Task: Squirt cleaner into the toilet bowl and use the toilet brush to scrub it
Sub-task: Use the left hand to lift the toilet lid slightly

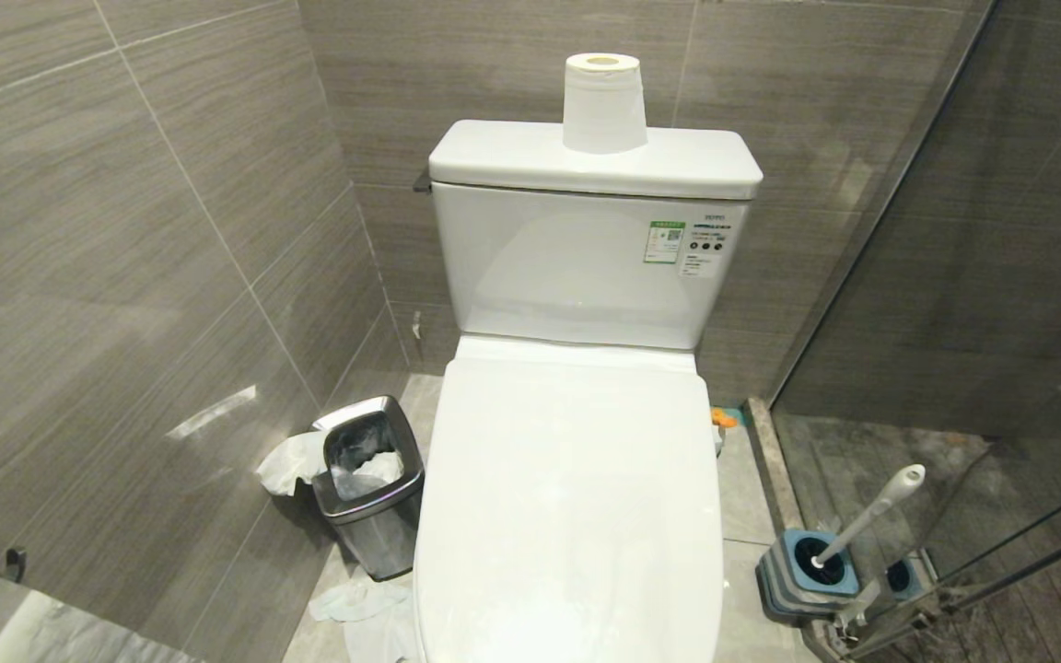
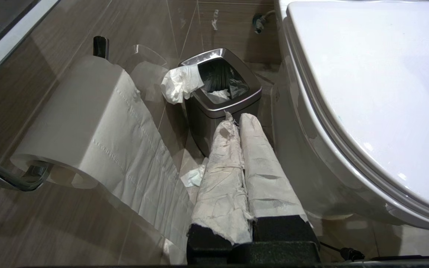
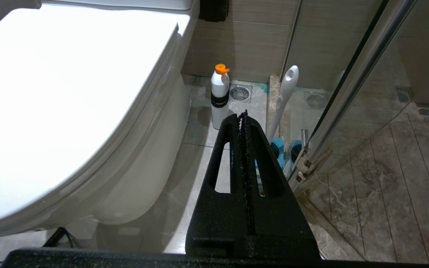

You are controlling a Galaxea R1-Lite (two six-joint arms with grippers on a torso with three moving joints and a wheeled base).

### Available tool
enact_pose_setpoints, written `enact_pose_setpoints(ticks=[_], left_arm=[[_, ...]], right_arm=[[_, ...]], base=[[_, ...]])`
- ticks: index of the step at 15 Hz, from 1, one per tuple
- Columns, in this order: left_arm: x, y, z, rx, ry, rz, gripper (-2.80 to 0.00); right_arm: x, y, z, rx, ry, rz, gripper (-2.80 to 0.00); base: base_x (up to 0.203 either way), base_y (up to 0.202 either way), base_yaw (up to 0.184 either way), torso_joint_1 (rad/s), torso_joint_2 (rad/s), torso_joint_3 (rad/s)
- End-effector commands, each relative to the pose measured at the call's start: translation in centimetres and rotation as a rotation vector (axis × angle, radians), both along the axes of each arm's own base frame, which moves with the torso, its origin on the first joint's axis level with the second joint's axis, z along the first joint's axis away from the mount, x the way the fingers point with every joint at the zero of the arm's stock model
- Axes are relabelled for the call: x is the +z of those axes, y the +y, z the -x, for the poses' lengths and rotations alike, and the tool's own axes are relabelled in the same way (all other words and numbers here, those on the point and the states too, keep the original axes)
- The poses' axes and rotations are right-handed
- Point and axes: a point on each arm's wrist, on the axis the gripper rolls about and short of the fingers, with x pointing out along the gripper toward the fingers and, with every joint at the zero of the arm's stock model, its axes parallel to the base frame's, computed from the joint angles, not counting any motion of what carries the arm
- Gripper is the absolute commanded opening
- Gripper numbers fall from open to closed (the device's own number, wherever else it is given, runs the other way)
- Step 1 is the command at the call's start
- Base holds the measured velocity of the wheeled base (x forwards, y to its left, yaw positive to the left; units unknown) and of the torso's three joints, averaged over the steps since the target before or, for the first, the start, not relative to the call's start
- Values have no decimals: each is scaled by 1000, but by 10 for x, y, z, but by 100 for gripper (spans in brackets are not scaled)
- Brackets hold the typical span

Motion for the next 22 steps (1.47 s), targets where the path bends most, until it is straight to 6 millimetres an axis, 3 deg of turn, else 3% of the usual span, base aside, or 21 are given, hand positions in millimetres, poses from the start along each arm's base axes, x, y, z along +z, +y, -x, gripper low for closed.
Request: enact_pose_setpoints(ticks=[1,22], left_arm=[[0,0,0,0,1,0,-280],[0,0,0,0,1,0,-280]], right_arm=[[0,0,0,1,0,0,-280],[0,0,0,1,0,0,-280]], base=[[0,0,0,0,0,0],[0,0,0,0,0,0]])
